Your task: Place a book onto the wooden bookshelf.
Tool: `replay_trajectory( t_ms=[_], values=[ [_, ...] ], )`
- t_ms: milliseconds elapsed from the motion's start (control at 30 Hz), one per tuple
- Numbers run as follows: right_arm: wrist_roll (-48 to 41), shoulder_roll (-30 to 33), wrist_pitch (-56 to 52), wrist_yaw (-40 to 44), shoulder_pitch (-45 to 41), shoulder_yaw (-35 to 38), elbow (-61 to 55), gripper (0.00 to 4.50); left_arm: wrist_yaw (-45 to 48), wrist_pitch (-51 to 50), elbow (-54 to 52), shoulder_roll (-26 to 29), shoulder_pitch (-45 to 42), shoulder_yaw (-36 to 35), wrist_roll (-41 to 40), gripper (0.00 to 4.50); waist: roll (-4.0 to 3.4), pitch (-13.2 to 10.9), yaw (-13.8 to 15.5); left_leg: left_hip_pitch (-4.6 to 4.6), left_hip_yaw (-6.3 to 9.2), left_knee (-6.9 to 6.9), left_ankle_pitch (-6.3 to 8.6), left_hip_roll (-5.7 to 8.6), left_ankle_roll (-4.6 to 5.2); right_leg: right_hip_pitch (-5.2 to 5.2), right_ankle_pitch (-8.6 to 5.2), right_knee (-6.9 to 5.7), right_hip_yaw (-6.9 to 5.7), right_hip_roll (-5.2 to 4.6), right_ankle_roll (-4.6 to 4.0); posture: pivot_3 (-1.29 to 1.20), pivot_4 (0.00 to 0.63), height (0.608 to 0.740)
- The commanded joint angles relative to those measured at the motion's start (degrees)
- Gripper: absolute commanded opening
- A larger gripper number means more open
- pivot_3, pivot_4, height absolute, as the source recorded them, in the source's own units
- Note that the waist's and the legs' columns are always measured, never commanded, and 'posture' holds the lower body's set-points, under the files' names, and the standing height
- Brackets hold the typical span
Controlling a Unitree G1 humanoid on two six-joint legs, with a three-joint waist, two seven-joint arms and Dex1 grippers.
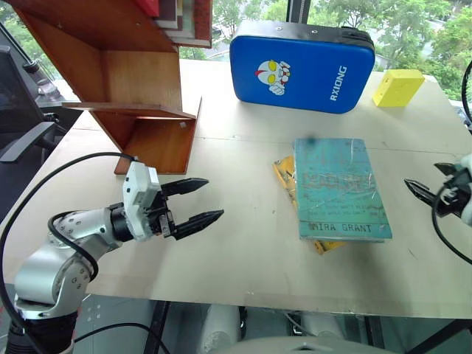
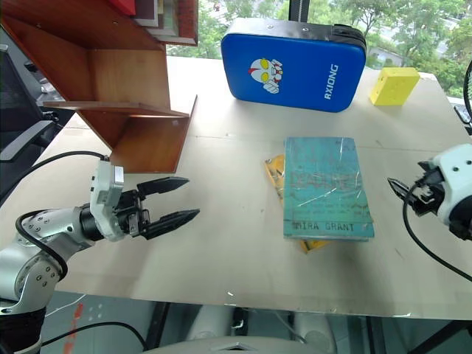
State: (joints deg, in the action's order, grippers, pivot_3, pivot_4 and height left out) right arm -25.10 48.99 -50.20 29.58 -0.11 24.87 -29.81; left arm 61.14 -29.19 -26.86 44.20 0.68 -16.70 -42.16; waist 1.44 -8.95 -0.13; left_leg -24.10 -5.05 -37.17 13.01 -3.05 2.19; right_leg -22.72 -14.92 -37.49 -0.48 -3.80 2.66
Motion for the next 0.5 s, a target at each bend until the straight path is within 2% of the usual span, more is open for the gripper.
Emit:
replay_trajectory(
  t_ms=[33, 67, 167, 300, 500],
  values=[
    [3.8, 2.4, -3.2, -3.1, -3.7, -5.3, 1.3, 1.59, 2.3, 1.6, -3.0, 1.3, 0.9, -0.3, -1.0, 4.50, -0.01, 0.0, 0.0, -0.04, -0.01, 0.00, 0.00, -0.01, 0.00, -0.03, 0.00, 0.01, 0.01, 0.01, 0.00, 0.00, 0.150, 0.740],
    [4.3, 2.3, -3.8, -3.5, -5.1, -6.8, 2.0, 1.09, 2.2, 1.7, -3.3, 1.3, 1.4, -0.3, -0.8, 4.50, -0.01, 0.0, 0.0, -0.06, 0.00, 0.00, 0.00, 0.00, 0.00, -0.05, 0.00, 0.00, 0.00, 0.02, 0.00, 0.00, 0.150, 0.740],
    [5.5, 2.0, -4.7, -3.7, -8.3, -11.5, 3.4, 0.07, 2.0, 2.1, -4.0, 1.1, 2.7, 0.0, -0.3, 4.50, -0.01, 0.0, -0.3, -0.06, -0.02, -0.04, 0.00, -0.01, 0.01, -0.05, 0.00, 0.03, 0.03, 0.03, 0.01, 0.00, 0.150, 0.740],
    [5.8, 0.1, -5.3, -3.3, -10.9, -16.5, 3.0, 0.07, 0.9, 1.9, -5.0, 0.9, 4.0, 0.3, -0.3, 4.50, -0.01, 0.0, -0.4, -0.04, 0.02, -0.06, 0.00, -0.04, 0.01, -0.04, 0.00, -0.02, 0.03, 0.10, 0.02, 0.00, 0.150, 0.740],
    [5.2, -3.5, -5.7, -2.7, -13.6, -20.1, 1.4, 0.07, -0.6, 1.6, -6.3, 1.0, 6.3, 0.3, -0.2, 4.50, 0.00, 0.0, -0.5, -0.06, 0.01, -0.06, 0.00, -0.05, 0.01, -0.05, 0.01, -0.01, 0.05, 0.12, 0.03, 0.00, 0.150, 0.740]
  ],
)
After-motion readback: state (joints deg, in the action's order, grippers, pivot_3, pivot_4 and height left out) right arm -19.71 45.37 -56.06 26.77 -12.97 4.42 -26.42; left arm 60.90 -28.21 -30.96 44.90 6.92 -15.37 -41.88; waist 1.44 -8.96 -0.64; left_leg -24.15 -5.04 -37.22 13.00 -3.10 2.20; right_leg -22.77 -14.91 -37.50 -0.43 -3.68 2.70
